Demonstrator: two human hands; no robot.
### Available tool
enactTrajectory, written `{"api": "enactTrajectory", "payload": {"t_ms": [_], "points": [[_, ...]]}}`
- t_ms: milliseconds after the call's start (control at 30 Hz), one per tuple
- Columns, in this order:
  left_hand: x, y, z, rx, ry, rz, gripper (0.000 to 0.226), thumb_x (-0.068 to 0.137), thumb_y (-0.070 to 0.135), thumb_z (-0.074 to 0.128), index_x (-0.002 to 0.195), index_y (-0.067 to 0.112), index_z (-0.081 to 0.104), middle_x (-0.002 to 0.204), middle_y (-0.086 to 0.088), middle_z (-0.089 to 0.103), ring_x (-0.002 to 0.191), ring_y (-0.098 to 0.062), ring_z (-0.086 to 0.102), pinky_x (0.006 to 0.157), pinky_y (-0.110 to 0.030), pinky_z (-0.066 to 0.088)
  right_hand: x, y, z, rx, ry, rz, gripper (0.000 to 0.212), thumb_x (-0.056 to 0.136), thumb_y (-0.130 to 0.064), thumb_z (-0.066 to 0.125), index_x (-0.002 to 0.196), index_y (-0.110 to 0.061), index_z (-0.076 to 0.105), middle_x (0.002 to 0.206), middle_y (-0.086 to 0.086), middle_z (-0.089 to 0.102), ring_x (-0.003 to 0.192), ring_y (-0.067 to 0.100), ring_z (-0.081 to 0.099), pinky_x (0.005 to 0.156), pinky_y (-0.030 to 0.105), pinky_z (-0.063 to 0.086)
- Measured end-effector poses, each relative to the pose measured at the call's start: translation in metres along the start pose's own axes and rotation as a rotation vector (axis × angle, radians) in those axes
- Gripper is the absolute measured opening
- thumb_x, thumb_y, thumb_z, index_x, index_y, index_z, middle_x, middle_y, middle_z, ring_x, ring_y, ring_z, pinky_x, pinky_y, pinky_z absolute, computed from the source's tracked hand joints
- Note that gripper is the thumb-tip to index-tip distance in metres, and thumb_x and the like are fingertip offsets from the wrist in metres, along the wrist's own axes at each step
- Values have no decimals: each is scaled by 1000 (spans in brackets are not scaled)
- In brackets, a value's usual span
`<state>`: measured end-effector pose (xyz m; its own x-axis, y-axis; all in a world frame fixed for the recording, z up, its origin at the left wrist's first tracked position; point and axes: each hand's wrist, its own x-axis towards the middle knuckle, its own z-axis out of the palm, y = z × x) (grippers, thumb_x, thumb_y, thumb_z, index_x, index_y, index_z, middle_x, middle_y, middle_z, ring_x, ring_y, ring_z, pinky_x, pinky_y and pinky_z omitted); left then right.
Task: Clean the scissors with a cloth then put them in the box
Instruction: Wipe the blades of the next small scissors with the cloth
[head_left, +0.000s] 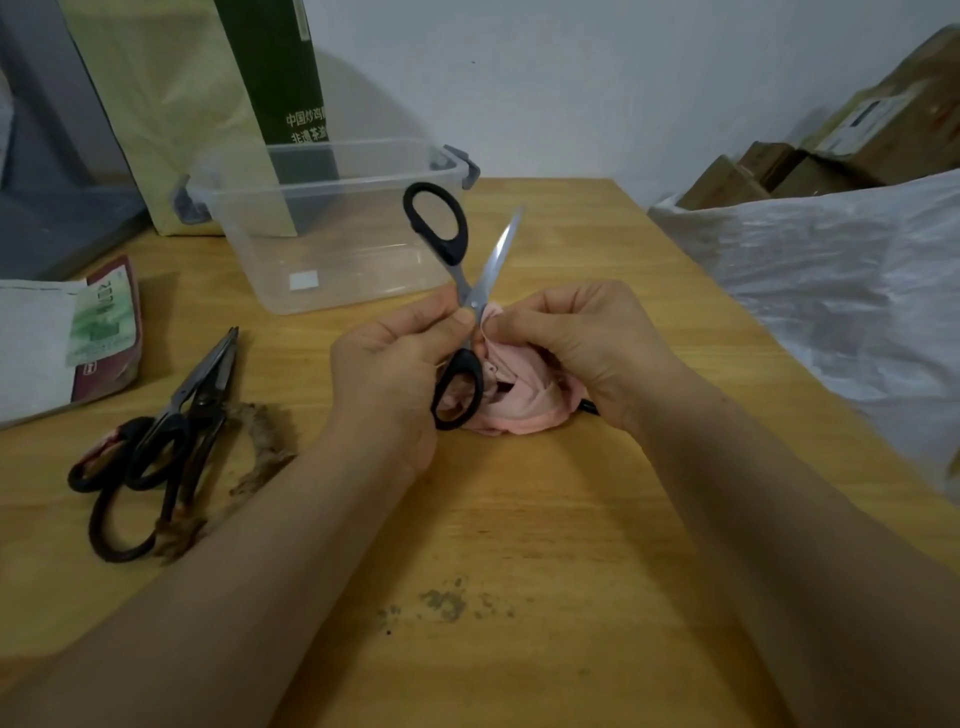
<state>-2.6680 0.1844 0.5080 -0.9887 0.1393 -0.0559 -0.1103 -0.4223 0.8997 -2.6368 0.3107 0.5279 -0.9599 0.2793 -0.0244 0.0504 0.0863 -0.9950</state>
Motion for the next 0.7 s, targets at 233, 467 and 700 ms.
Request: {"api": "enactTrajectory", "payload": {"t_ms": [233,467,700], "points": [[12,12,-11,-101,19,36,29,84,-2,60,113,-4,62,68,-6,63,61,-14,60,58,-20,52,6,2,-5,-172,-30,-1,15,73,-15,79,73,-2,72,54,2,64,38,4,52,32,14,34],[22,17,-21,-104,125,88,35,87,3,61,121,-2,58,75,-6,63,61,-10,62,58,-17,50,7,4,-16,-347,-11,49,12,71,-11,80,72,-3,72,54,5,64,41,7,53,37,17,40],[11,-1,-6,86,85,-43,17,81,-4,64,87,11,69,86,-9,73,77,-18,68,65,-24,56,10,-4,-30,-255,303,-186,17,78,-4,74,89,-16,71,64,0,65,43,2,55,43,17,43]]}}
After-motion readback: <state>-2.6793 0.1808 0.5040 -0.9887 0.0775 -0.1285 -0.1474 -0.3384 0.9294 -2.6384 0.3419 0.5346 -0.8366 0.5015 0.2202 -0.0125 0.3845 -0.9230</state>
